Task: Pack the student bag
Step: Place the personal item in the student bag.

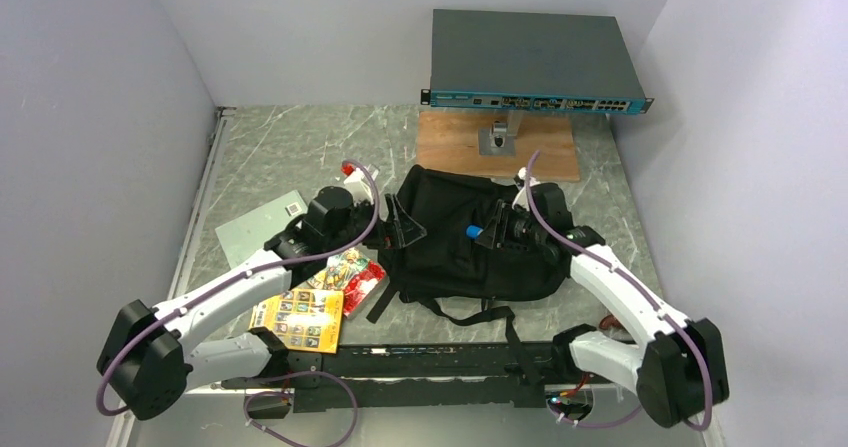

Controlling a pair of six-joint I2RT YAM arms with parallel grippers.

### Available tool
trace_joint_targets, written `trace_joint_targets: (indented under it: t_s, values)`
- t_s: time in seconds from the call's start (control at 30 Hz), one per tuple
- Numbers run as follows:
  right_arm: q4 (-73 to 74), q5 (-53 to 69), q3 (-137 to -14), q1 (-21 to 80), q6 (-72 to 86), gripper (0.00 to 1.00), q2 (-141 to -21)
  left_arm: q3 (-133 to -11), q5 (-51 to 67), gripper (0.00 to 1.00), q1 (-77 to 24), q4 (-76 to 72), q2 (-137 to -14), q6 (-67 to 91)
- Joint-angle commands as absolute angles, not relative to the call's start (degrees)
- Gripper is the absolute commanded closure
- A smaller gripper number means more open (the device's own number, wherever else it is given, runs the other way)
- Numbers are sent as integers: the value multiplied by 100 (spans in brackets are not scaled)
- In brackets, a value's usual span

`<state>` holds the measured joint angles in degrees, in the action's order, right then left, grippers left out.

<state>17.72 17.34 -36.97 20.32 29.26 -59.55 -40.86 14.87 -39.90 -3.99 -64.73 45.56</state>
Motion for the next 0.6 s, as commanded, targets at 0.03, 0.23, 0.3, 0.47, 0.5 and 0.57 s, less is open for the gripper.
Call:
trace_joint_targets:
  t_s: [0.03,0.23,0.3,0.47,0.5,0.57]
  values:
    - [2548,924,-4499,1982,2589,100,-6581,-4145,566,5,-3959,999,-6405,3852]
    - [2669,943,-4881,1978,2452,100,-7067,-3846,823,11,-3962,592,-6698,3947]
    - [2659,920,-4904,1978,2468,100,-7117,-3841,866,13,-3964,531,-6855,3942]
    - [2608,855,-4931,1982,2403,100,-7308,-3845,1045,18,-3962,306,-7122,3881]
    - [2607,828,-4937,1986,2395,100,-7373,-3841,1083,21,-3964,245,-7158,3892]
    - [2631,857,-4965,1995,2391,100,-7476,-3863,1151,24,-3964,186,-7224,3916]
